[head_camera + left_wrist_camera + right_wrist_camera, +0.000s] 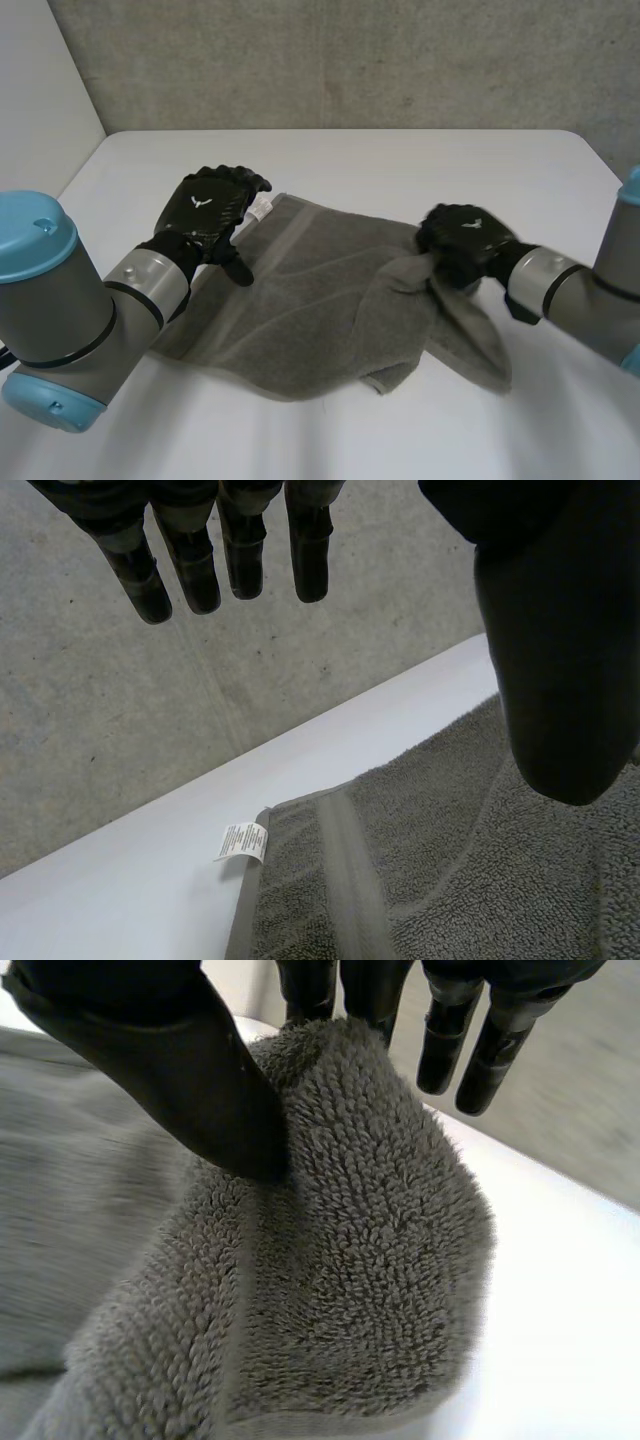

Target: Fold the towel.

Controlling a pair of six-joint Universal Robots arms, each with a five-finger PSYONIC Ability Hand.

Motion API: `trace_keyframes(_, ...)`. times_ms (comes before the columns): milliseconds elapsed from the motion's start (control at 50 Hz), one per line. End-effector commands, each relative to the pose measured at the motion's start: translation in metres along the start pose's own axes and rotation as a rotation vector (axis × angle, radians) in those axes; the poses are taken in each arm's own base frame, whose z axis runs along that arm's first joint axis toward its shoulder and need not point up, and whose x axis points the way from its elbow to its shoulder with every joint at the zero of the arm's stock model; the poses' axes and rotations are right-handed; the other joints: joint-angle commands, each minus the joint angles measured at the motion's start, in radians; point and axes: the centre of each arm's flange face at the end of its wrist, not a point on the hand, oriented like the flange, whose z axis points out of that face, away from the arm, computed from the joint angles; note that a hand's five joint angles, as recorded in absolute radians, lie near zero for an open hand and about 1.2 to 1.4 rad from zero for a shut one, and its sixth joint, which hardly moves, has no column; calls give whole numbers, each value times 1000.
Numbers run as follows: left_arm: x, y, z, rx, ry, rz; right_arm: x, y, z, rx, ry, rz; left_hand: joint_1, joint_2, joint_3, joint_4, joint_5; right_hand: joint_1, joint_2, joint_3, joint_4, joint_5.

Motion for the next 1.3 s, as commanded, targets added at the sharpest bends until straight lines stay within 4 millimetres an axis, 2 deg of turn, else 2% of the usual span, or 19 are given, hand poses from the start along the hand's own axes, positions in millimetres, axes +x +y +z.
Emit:
trace_keyframes(20,-2,-1,1,6,-5,1,-87,-5,-31,25,-293,-183,-64,-55,-51,-59,-39,98,130,-43,-76,90)
trace_keyframes(40,-2,0,1,3,-5,0,-88,-5,-31,25,-294,-183,-67,-58,-51,-59,-42,98,130,-43,-76,90)
trace_keyframes(80,-2,0,1,2,-5,0,-114,4,-49,-36,-388,-261,-67,-58,-51,-59,-42,98,130,-43,-76,90)
trace_keyframes(100,-3,0,2,2,-5,1,-114,4,-49,-36,-389,-262,-67,-58,-51,-59,-42,98,130,-43,-76,90)
trace_keyframes(140,-4,-1,3,5,-5,3,-125,11,-67,-101,-455,-367,-67,-58,-51,-59,-42,98,130,-43,-76,90)
trace_keyframes(260,-4,0,6,7,2,6,-134,16,-101,-212,-578,-500,-70,-61,-51,-59,-45,98,130,-43,-76,90)
trace_keyframes(320,-4,-2,8,15,4,9,-132,16,-102,-216,-585,-509,-70,-61,-51,-59,-45,96,129,-43,-76,88)
trace_keyframes(340,-4,-1,11,14,6,9,-130,17,-100,-214,-572,-511,-70,-61,-51,-59,-45,-299,-267,-43,-76,-307)
trace_keyframes(360,-4,-1,11,14,6,9,-127,16,-99,-201,-557,-517,-70,-61,-51,-59,-45,-896,-864,-43,-76,-904)
trace_keyframes(380,-2,3,14,7,13,8,-127,16,-99,-201,-556,-517,-70,-61,-51,-59,-45,-902,-870,-43,-76,-910)
trace_keyframes(400,-1,6,16,-2,17,7,-122,13,-97,-185,-531,-525,-67,-58,-51,-59,-42,-1123,-1091,-43,-76,-1132)
trace_keyframes(580,7,27,26,-48,91,79,-100,-10,-90,-107,-377,-398,-70,-61,-51,-59,-45,-1123,-1091,-43,-76,-1132)
trace_keyframes(740,34,40,30,-43,242,221,-83,-25,-94,-63,-282,-304,-70,-61,-51,-59,-45,-1123,-1091,-43,-76,-1132)
trace_keyframes(920,52,41,39,-18,321,282,-87,-15,-101,-96,-290,-268,-64,-55,-51,-59,-39,-1123,-1091,-43,-76,-1132)
trace_keyframes(1120,61,47,45,-67,390,267,-54,-8,-102,-137,-177,-200,-32,-23,-51,-59,-7,-1123,-1091,-43,-76,-1132)
trace_keyframes(1220,67,51,45,-83,410,264,-45,-3,-105,-168,-130,-112,168,177,-51,-59,193,-1123,-1091,-43,-76,-1132)
trace_keyframes(1260,74,52,43,-90,433,263,-43,-1,-105,-176,-117,-59,527,536,-51,-59,552,-1123,-1091,-43,-76,-1132)
trace_keyframes(1280,74,52,43,-90,433,263,-41,2,-106,-187,-108,4,529,538,-51,-59,554,-1123,-1091,-43,-76,-1132)
trace_keyframes(1300,76,52,42,-91,438,264,-41,2,-106,-187,-108,5,686,695,-51,-59,711,-1123,-1091,-43,-76,-1132)
